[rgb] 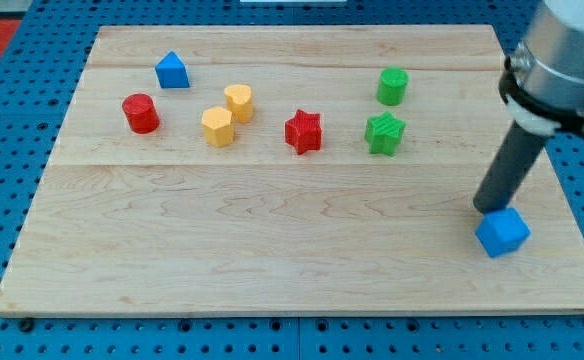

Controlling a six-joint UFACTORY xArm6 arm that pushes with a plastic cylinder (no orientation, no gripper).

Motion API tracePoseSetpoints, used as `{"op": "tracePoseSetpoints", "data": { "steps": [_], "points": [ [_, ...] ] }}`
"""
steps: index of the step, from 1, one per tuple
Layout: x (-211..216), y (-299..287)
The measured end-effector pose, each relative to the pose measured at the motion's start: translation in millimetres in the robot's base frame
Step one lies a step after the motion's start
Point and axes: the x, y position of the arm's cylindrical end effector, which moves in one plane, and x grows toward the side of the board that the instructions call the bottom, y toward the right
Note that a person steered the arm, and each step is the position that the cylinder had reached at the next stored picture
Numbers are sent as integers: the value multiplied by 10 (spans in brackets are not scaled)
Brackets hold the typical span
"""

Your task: Slide the green star diagonally to the top left of the blue cube

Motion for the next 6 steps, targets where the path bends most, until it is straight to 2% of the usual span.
{"op": "tracePoseSetpoints", "data": {
  "steps": [1,2,3,4,6],
  "points": [
    [10,41],
    [-324,289],
    [-935,324],
    [-1457,55],
    [-1509,-971]
  ]
}}
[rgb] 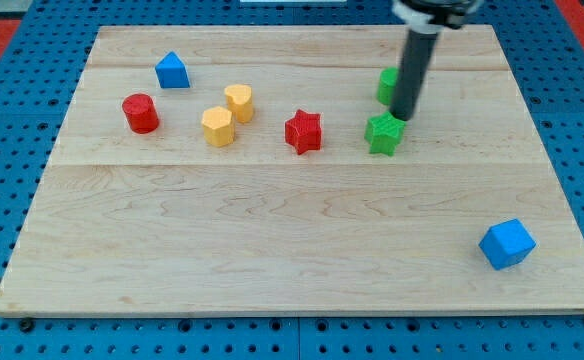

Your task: Slide the green star diagonally to the top left of the blue cube

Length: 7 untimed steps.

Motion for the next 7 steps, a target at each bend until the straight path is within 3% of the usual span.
{"op": "tracePoseSetpoints", "data": {
  "steps": [2,3,5,6,7],
  "points": [
    [510,-227],
    [399,-807],
    [925,-342],
    [923,-10],
    [649,203]
  ]
}}
